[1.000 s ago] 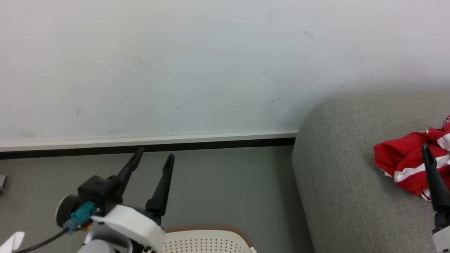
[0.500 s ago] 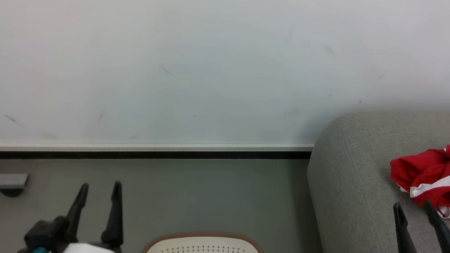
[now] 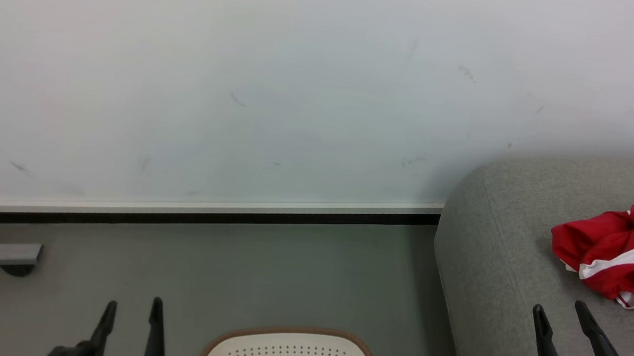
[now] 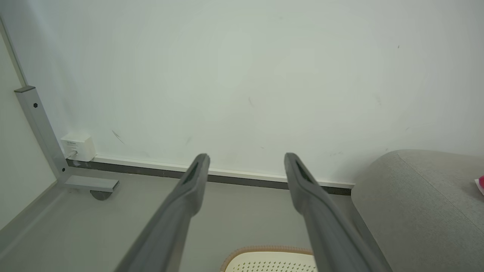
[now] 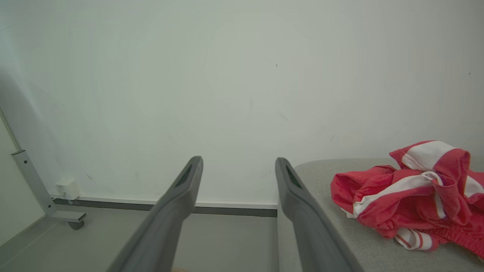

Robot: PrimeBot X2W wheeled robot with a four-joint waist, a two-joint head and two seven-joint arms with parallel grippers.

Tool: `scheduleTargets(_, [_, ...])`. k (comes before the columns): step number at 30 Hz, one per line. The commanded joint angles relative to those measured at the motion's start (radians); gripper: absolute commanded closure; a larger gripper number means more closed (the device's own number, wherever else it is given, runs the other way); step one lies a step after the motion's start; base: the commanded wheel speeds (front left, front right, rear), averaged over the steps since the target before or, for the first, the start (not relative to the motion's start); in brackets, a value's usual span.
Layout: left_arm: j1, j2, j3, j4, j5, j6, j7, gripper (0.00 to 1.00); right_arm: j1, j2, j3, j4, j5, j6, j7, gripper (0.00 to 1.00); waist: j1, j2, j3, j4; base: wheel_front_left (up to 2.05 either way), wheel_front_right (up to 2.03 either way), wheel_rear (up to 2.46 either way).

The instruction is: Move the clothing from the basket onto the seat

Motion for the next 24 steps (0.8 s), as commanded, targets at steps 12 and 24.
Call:
scheduleTargets(12, [-0.005,-0.029,0.048,0.022,0.049,-0.044,0.0,0.0,-0.025,-0.003,0.037,0.012,-0.002,-0.002,-0.002,0.0,0.0,0.0,0.011,0.007,0.0,0.0,0.0])
scheduleTargets(24, [-0.009,-0.035,0.066,0.038,0.055,-0.061,0.0,0.0,-0.036,-0.009,0.046,0.015,0.008,-0.002,-0.002,0.0,0.0,0.0,0.009,0.008,0.0,0.0,0.0])
